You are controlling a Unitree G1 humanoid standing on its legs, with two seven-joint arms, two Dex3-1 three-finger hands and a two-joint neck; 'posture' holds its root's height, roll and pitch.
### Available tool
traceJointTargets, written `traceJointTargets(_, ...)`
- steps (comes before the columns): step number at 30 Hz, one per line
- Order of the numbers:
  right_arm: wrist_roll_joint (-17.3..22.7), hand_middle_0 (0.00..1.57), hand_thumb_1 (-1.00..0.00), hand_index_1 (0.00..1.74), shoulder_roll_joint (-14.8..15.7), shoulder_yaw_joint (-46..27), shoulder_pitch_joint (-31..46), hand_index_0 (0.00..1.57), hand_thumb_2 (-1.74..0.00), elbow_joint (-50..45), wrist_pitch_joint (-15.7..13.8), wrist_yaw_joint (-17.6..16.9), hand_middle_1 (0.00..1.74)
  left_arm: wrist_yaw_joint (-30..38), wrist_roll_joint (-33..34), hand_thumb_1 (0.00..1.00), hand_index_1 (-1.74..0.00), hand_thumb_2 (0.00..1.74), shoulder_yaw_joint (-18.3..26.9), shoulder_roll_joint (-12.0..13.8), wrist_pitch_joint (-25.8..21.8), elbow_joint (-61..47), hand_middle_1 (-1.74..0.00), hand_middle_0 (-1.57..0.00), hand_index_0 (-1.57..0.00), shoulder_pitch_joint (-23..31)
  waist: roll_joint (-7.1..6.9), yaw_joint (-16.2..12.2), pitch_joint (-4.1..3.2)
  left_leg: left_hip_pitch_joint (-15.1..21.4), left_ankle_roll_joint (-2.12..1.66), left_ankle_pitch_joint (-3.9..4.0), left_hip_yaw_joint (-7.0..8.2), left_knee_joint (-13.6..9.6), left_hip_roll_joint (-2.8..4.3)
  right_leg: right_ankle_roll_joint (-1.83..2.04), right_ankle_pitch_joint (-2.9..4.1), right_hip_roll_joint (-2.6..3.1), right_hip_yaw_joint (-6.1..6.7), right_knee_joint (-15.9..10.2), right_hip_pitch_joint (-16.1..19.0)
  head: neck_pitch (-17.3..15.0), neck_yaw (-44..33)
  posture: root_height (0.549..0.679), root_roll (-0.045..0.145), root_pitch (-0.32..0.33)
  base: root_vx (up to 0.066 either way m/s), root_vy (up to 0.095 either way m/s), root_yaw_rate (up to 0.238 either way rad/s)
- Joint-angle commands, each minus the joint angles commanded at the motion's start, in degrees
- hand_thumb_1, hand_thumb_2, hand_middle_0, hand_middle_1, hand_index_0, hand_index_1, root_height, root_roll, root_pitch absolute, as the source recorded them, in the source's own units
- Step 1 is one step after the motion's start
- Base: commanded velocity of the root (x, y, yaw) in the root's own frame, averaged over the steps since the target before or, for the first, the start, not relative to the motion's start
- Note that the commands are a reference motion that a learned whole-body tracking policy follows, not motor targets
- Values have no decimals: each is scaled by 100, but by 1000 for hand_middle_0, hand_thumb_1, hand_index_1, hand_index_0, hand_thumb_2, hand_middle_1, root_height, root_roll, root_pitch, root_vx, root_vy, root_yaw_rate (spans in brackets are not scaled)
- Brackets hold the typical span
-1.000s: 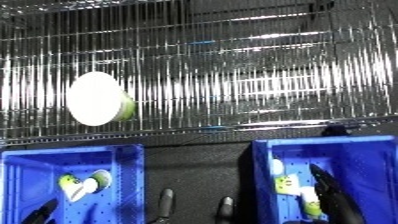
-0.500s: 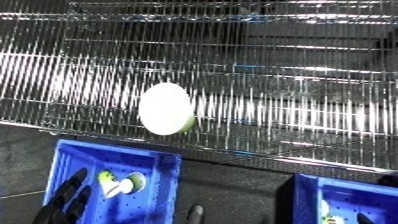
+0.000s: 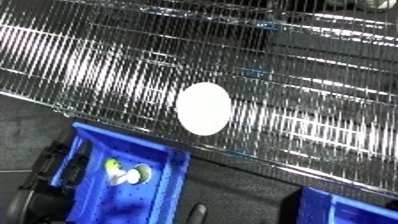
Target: Pick up the object and place it into the box
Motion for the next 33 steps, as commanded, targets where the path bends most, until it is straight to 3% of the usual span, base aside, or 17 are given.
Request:
traceJointTargets(6,113,0,0,0,28,-15,35,0,0,45,-4,56,0,-136,273,0,0,0,56,109,-34,-549,0,0,0,-84,-37,26,0,9,-6,-8,-22,-4,-14,16,22,-10,-14,-24,32,-38,8,657,34,96,22,-26,24)
traceJointTargets(11,169,0,0,0,72,38,-28,0,0,134,33,232,0,174,741,0,0,0,-35,185,-145,-602,0,0,0,-438,-113,-43,0,7,11,-51,7,66,4,38,38,25,31,5,34,-52,-208,656,29,91,16,-11,-93)
traceJointTargets(21,-1,0,0,0,147,267,-237,0,0,246,245,553,0,909,1347,0,0,0,-291,115,10,234,0,0,0,-1376,-360,-368,0,-14,19,-143,178,303,180,58,41,196,258,131,-41,7,-1101,652,16,77,21,12,-210)
traceJointTargets(33,-213,0,0,0,185,507,-562,0,0,255,433,626,0,1481,1529,0,0,0,-464,-178,225,1530,0,0,0,-2021,-520,-730,0,-127,-4,-241,369,530,357,61,22,349,470,278,-265,245,-1722,647,10,83,9,27,-153)
